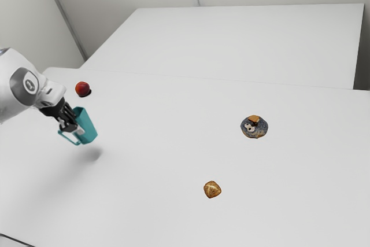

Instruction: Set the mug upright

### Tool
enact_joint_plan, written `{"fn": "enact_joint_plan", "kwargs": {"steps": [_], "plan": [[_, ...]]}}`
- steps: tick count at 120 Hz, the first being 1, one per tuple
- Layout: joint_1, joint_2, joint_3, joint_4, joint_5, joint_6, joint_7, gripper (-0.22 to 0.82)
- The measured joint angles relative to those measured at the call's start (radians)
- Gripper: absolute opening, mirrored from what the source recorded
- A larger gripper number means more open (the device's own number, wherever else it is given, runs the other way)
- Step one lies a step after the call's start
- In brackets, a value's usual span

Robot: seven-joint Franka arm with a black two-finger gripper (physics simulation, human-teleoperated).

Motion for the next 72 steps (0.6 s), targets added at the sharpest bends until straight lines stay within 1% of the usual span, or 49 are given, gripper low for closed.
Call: {"fn": "enact_joint_plan", "kwargs": {"steps": [8,20,36,60,72], "plan": [[-0.029,0.009,-0.021,0.014,0.047,0.007,-0.098,-0.17],[-0.074,0.025,-0.03,0.018,0.085,0.015,-0.235,-0.17],[-0.089,0.013,-0.032,-0.024,0.106,0.02,-0.395,-0.18],[-0.16,0.021,-0.034,-0.039,0.113,0.034,-0.585,-0.18],[-0.195,0.048,-0.04,-0.033,0.115,0.058,-0.66,-0.17]]}}
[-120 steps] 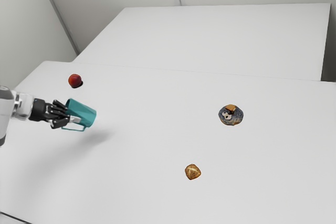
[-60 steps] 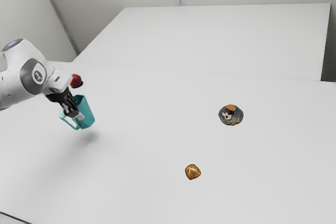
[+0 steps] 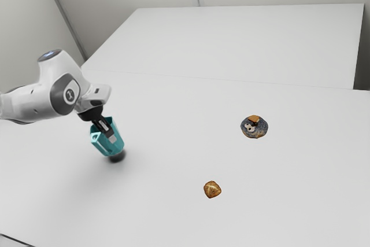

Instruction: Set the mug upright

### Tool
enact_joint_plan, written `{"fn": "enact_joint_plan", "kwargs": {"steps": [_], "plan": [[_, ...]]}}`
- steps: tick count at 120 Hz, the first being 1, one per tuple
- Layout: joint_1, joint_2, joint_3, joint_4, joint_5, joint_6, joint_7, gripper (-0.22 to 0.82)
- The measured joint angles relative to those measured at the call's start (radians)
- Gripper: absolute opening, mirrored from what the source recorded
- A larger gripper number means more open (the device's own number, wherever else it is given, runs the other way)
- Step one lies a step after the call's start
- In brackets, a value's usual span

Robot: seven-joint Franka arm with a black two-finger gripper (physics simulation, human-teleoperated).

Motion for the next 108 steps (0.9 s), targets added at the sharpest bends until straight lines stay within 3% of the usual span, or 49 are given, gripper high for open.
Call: {"fn": "enact_joint_plan", "kwargs": {"steps": [53,108], "plan": [[-0.126,0.151,-0.011,0.137,0.117,0.083,-0.286,-0.17],[-0.181,0.181,-0.013,0.14,0.141,0.104,-0.489,-0.17]]}}
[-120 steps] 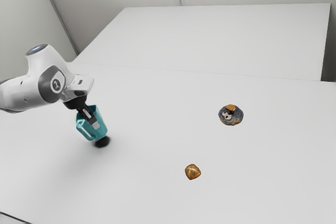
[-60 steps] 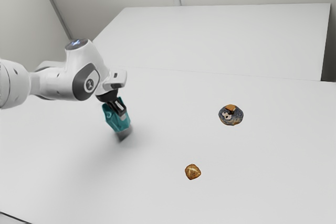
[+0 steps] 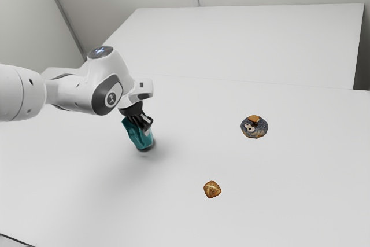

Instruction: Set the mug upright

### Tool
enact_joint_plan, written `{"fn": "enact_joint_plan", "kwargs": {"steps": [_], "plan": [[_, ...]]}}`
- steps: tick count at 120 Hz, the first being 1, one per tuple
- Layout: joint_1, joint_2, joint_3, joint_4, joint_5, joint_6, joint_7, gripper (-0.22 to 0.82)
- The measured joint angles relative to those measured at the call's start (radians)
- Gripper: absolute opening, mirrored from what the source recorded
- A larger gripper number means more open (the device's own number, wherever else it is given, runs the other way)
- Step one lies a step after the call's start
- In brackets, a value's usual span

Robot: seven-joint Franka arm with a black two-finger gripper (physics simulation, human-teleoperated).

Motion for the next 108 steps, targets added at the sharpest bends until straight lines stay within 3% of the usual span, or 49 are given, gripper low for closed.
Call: {"fn": "enact_joint_plan", "kwargs": {"steps": [58,108], "plan": [[0.007,-0.193,0.001,-0.222,0.001,0.035,-0.107,-0.17],[0.01,-0.178,0.005,-0.238,-0.002,0.054,-0.153,-0.14]]}}
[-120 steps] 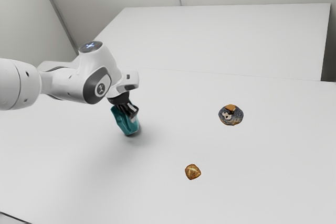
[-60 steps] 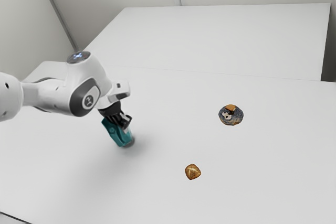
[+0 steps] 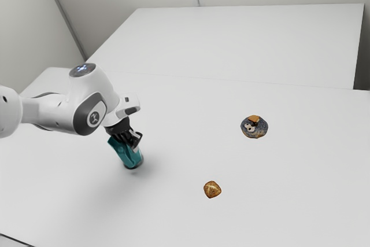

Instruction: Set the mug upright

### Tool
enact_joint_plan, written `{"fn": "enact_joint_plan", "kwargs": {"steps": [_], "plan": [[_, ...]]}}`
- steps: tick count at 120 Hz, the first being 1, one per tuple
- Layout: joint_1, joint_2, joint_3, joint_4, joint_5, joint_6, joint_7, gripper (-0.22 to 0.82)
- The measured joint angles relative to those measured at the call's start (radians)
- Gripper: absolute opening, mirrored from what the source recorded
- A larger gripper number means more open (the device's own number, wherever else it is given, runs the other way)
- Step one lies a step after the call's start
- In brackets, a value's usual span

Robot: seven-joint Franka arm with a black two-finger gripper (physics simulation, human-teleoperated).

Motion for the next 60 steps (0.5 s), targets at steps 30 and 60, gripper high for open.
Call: {"fn": "enact_joint_plan", "kwargs": {"steps": [30,60], "plan": [[-0.001,0.0,0.001,0.003,-0.01,0.001,-0.003,0.07],[0.0,-0.015,0.002,0.011,-0.021,0.011,-0.004,0.22]]}}
